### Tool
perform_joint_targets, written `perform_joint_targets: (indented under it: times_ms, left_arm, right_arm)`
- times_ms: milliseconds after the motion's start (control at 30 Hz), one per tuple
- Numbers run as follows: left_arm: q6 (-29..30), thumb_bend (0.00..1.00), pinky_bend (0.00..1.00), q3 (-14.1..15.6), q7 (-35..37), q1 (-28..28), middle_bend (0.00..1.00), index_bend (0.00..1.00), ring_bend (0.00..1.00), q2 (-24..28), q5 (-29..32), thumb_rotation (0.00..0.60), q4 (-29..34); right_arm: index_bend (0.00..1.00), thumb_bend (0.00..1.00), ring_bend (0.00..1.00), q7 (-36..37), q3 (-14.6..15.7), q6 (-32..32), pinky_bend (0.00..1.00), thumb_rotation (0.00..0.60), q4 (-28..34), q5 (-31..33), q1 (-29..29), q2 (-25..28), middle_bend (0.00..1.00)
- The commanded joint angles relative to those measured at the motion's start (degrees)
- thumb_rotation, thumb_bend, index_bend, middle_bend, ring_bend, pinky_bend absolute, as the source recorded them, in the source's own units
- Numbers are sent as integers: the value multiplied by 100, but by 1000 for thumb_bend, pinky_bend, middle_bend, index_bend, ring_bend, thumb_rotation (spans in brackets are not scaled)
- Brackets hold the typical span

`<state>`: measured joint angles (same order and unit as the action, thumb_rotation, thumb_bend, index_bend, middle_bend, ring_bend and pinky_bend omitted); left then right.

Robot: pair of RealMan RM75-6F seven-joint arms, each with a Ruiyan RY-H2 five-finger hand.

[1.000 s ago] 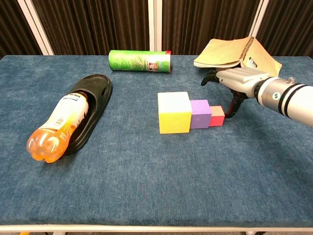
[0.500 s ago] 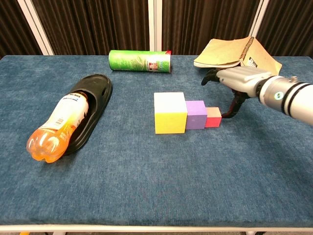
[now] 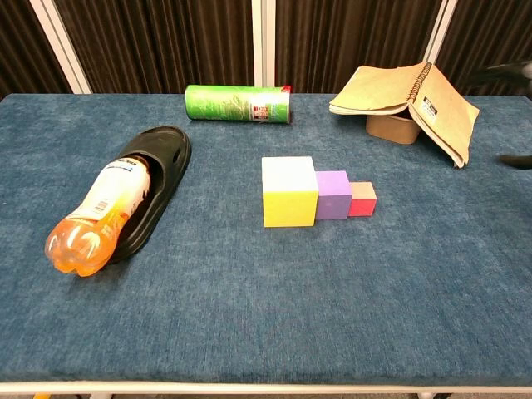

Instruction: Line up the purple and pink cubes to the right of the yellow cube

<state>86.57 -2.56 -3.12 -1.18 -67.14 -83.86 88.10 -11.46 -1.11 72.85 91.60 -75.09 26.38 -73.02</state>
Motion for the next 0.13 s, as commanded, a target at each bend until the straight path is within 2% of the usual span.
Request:
perform_joint_targets:
  times_ms: [33, 133]
  left_arm:
    - [-43, 0, 167, -23, -80, -41, 200, 169, 146, 13, 24, 600, 67]
    - [-79, 0, 166, -32, -161, -79, 200, 169, 147, 22, 27, 600, 136]
  right_arm:
    - [83, 207, 0, 636, 538, 1052, 0, 600, 298, -787, -905, 548, 81]
    - [78, 209, 0, 935, 740, 1525, 0, 600, 299, -1121, -1311, 631, 60]
